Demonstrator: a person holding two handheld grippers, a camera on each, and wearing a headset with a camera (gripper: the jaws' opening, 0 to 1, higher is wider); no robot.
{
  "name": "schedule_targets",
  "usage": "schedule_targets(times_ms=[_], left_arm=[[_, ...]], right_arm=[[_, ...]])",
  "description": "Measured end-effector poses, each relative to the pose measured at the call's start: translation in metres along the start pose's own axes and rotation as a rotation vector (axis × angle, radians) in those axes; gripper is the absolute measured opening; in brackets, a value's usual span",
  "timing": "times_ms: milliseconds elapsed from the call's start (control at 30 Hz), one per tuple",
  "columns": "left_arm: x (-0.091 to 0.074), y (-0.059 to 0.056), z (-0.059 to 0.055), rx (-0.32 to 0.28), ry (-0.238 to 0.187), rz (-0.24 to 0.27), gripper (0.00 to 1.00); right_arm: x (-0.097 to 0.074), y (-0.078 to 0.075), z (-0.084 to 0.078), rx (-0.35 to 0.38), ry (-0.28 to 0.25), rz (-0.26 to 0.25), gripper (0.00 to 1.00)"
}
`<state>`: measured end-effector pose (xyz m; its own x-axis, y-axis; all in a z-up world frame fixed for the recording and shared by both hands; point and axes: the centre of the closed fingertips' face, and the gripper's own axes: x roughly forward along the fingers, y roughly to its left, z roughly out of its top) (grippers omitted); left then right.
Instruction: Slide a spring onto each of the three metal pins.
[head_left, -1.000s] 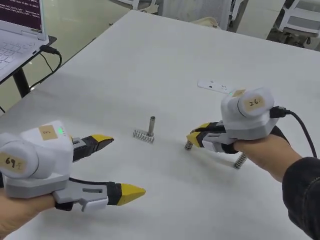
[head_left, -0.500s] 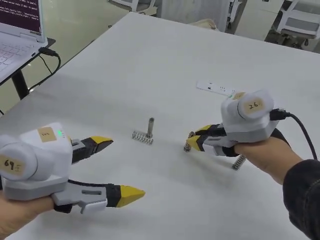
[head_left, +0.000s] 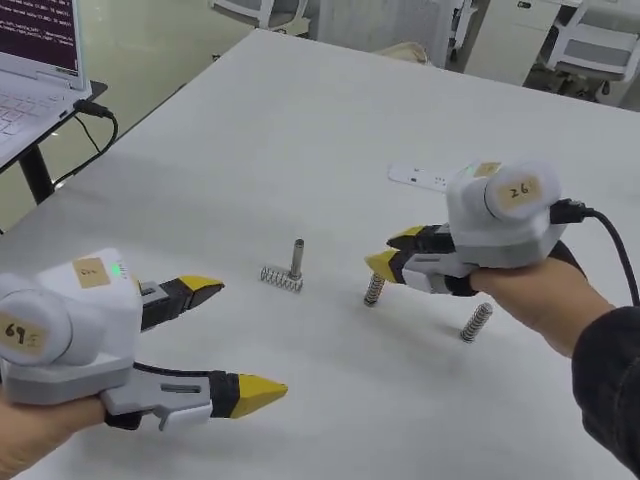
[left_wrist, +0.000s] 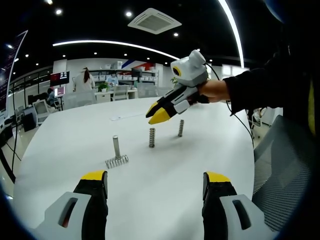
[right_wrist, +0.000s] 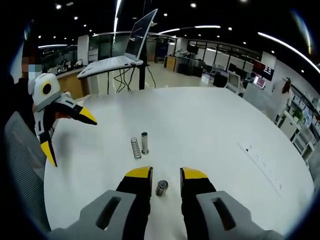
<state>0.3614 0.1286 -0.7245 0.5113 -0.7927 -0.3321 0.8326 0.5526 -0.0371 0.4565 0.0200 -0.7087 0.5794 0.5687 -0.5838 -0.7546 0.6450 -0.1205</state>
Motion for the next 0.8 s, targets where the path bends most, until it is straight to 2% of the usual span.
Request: schedule_targets(times_ms=[333,800], left_arm=[[-0.003,0.002,0.0,0.0,-0.002,0.009,0.75],[-0.005,0.004,-0.002,-0.005,-0.006,0.016,0.74]], right_arm=[[0.01,0.022,0.019,-0.052,-0.017,0.045,0.21],[0.037,0.059,0.02,-0.122,0.025,0.122,0.21]])
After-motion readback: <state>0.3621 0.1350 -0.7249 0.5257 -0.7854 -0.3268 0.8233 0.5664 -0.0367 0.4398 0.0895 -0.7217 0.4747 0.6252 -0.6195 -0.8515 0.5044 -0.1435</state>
